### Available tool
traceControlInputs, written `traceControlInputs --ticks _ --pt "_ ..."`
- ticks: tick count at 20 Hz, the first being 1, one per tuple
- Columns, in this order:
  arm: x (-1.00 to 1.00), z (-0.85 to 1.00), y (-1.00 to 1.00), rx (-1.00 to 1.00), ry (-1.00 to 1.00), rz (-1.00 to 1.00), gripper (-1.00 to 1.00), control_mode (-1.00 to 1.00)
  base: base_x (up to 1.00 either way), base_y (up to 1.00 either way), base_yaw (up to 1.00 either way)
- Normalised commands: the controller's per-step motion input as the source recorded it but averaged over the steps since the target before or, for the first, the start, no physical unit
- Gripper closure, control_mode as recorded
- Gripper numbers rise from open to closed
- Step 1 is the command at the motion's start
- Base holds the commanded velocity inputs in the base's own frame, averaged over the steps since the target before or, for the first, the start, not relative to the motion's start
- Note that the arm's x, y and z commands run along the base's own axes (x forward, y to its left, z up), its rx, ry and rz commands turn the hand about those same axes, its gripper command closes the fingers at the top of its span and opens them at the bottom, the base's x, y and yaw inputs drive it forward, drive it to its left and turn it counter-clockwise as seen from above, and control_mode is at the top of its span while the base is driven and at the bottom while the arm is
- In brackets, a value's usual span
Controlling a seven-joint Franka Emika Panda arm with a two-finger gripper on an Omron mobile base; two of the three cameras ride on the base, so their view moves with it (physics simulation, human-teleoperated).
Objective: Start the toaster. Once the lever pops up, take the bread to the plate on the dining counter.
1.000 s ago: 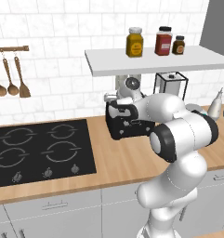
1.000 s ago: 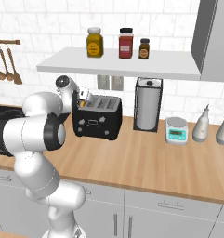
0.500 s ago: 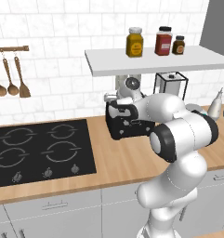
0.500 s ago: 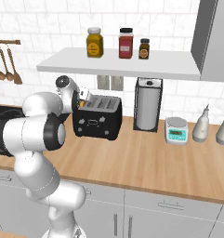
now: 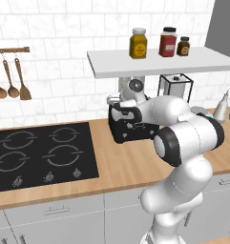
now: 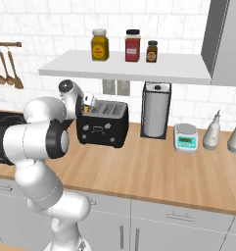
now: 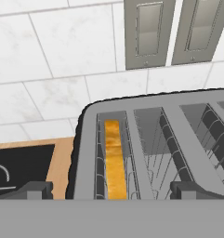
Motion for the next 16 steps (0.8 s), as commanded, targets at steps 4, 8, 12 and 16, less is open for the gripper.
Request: traceControlInputs --ticks 4,8,12,16 --pt "0.00 0.00 0.00 0.00 0.00 0.00 -1.00 -1.00 0.00 0.00 0.00" --pt "0.00 0.00 0.00 0.00 0.00 0.00 -1.00 -1.00 0.00 0.00 0.00" --pt "0.00 0.00 0.00 0.00 0.00 0.00 -1.00 -1.00 0.00 0.00 0.00" --pt "0.00 0.00 0.00 0.00 0.00 0.00 -1.00 -1.00 0.00 0.00 0.00"
